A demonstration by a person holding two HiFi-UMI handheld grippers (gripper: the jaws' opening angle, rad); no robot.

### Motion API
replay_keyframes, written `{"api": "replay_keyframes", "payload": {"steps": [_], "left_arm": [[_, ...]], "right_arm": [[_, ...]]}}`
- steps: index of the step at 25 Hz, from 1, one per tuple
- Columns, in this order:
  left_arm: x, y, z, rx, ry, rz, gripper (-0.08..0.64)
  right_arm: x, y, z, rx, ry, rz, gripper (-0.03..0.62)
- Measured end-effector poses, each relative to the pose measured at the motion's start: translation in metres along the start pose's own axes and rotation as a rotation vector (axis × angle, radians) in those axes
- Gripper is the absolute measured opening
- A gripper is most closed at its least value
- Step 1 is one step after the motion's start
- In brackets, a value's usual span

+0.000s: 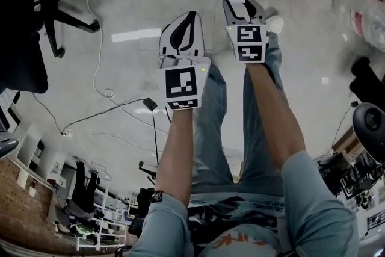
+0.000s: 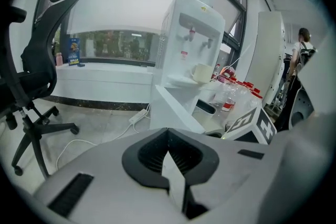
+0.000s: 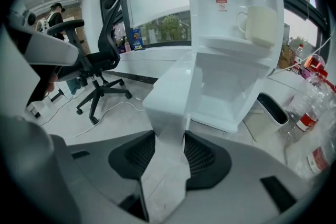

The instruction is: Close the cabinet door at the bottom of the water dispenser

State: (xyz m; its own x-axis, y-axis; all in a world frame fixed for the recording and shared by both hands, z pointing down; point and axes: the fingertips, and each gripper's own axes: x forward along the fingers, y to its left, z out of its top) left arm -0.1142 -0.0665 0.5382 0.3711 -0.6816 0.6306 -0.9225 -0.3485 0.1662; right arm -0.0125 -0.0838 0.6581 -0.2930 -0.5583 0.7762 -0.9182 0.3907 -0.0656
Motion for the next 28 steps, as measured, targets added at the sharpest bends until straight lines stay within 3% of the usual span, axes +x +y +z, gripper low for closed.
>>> {"api": "replay_keyframes", "payload": {"steps": [3, 7, 16, 19, 28], "left_arm": [[0.008, -0.010, 0.006, 0.005, 0.005, 0.014, 0.020], [0.017, -0.022, 0.010, -0.044, 0.023, 0.046, 0.020], [0.069, -0.090, 0.035, -0.003, 0.024, -0.045, 0.020], [0.080, -0.107, 0.031, 0.005, 0.052, -0.069, 0.020], [0.110, -0.130, 0.039, 0.027, 0.059, -0.082, 0.020]], "right_arm": [[-0.005, -0.018, 0.000, -0.012, -0.005, 0.008, 0.189], [-0.007, -0.033, -0.007, -0.058, 0.017, 0.051, 0.187], [-0.013, -0.101, -0.008, -0.053, 0.019, 0.032, 0.186], [-0.015, -0.117, -0.010, -0.011, 0.009, 0.024, 0.183], [-0.014, -0.153, -0.002, -0.047, -0.005, 0.022, 0.184]]}}
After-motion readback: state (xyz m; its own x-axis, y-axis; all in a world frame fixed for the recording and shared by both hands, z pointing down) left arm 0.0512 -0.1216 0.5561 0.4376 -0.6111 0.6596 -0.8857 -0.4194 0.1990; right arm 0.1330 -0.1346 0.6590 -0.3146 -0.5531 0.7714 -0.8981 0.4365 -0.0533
